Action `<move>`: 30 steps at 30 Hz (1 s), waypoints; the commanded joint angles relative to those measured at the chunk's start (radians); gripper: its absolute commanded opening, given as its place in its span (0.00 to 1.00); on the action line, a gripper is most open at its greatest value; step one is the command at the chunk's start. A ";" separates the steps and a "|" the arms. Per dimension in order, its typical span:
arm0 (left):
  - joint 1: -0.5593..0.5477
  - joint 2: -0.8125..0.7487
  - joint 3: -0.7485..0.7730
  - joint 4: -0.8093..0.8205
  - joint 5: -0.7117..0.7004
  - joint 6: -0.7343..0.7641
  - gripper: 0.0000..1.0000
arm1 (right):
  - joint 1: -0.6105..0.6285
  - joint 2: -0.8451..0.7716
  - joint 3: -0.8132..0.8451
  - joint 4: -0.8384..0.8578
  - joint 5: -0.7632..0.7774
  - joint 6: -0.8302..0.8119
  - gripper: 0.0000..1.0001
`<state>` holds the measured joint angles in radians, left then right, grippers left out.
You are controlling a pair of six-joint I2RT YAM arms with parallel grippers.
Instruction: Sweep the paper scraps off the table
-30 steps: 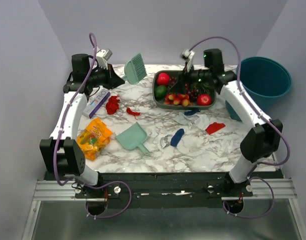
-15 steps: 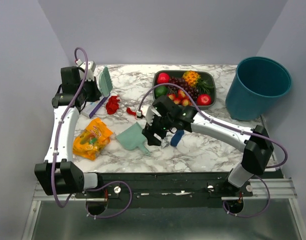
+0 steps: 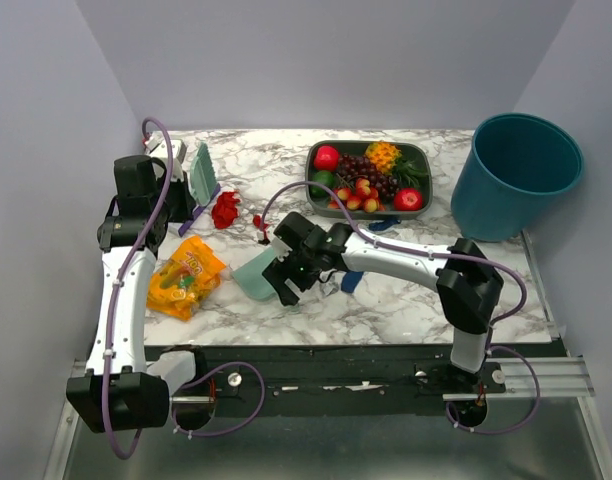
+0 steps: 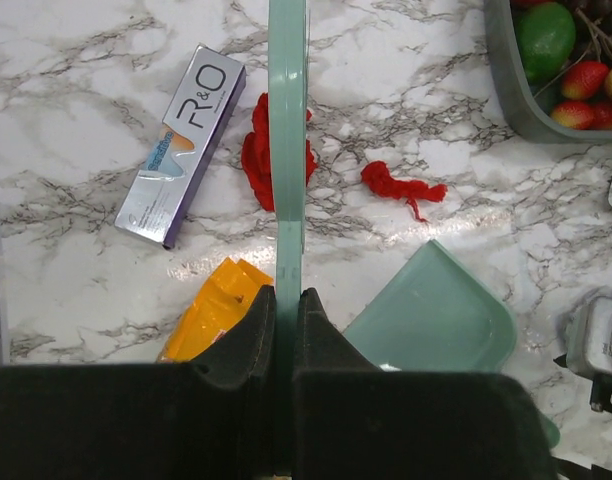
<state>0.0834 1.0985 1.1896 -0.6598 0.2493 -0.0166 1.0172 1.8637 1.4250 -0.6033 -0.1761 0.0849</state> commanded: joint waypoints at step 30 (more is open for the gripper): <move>0.061 -0.118 -0.070 -0.034 0.068 -0.016 0.00 | 0.101 0.178 0.065 -0.036 0.139 0.084 0.48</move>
<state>0.1345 0.9874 1.1091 -0.6910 0.2844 -0.0219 1.1072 2.0312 1.5024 -0.6521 -0.0940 0.1799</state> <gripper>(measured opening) 0.097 0.498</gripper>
